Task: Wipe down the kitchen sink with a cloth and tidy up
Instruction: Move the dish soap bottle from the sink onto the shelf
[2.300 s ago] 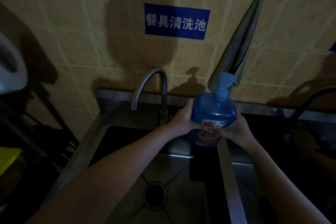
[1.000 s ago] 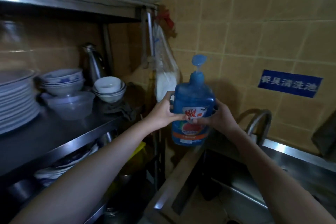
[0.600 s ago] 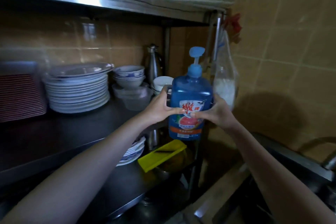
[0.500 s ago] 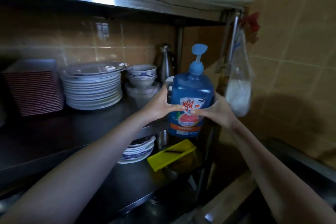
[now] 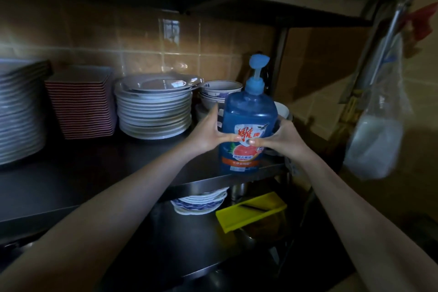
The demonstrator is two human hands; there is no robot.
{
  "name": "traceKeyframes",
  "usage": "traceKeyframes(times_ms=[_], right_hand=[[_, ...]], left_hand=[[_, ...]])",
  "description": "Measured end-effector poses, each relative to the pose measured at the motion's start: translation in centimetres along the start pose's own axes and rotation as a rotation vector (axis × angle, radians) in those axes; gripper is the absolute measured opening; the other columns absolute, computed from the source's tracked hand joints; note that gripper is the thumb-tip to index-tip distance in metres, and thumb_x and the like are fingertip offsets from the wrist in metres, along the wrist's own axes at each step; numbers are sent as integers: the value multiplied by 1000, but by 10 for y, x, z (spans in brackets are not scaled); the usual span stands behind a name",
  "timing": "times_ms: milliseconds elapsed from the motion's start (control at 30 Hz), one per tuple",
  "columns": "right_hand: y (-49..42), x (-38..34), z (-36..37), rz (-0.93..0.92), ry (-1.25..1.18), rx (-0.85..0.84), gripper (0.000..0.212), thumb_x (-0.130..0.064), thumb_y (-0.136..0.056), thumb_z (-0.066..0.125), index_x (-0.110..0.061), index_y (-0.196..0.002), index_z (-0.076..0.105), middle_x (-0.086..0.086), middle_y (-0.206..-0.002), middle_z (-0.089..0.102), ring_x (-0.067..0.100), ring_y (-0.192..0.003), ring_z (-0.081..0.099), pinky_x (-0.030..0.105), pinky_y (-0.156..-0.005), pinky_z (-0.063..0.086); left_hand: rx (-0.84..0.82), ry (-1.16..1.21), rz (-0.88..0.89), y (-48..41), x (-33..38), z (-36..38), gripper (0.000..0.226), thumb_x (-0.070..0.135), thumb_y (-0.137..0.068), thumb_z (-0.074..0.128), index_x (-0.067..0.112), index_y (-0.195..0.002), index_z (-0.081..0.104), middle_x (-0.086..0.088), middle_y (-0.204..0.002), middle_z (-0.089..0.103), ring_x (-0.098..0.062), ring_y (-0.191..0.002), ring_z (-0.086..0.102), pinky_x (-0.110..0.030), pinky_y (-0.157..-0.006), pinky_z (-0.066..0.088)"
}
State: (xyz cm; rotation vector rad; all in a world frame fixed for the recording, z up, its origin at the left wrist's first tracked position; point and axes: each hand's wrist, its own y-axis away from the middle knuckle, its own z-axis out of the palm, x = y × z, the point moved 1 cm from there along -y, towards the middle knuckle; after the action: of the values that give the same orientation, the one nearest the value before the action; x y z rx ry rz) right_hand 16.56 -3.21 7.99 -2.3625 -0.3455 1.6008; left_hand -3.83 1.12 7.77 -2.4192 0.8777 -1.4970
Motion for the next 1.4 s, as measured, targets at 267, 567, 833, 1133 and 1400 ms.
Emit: traceKeyframes(times_ms=[267, 567, 833, 1133, 1400], right_hand=[[-46, 31, 0, 52, -32, -53, 50, -7, -64, 85, -20, -107, 63, -5, -103, 71, 5, -90, 70, 15, -66, 55], [-71, 46, -2, 112, -12, -114, 86, -46, -47, 87, -25, -124, 55, -10, -113, 68, 6, -103, 66, 23, -81, 55], [-74, 39, -5, 141, 133, -168, 65, -31, -72, 80, -27, -127, 47, -10, -118, 61, 2, -104, 59, 13, -76, 49], [-30, 33, 1, 132, 37, -60, 69, -8, -84, 69, -9, -142, 32, -4, -124, 55, 4, -108, 56, 14, -84, 51], [33, 54, -11, 164, 421, 63, 68, -22, -81, 73, -15, -140, 40, 6, -139, 50, 21, -130, 46, 36, -106, 41]], left_hand=[[-4, 94, -109, -35, -34, 3, 96, 39, -57, 83, 15, -134, 32, -9, -137, 48, -25, -119, 54, -53, -92, 50], [46, -32, -158, -56, -48, 4, 86, 41, -62, 83, 22, -129, 33, -8, -137, 50, -22, -115, 56, -47, -93, 50], [27, -35, -181, -54, -42, 5, 81, 42, -65, 81, 22, -127, 32, 0, -132, 52, -20, -113, 58, -43, -94, 50], [34, -126, -106, -27, -31, 17, 67, 30, -81, 70, 12, -134, 32, -6, -136, 49, -19, -122, 48, -31, -93, 41], [35, -343, -155, 26, -31, 28, 78, 32, -82, 68, 21, -143, 21, -12, -142, 40, -27, -128, 43, -45, -103, 39]])
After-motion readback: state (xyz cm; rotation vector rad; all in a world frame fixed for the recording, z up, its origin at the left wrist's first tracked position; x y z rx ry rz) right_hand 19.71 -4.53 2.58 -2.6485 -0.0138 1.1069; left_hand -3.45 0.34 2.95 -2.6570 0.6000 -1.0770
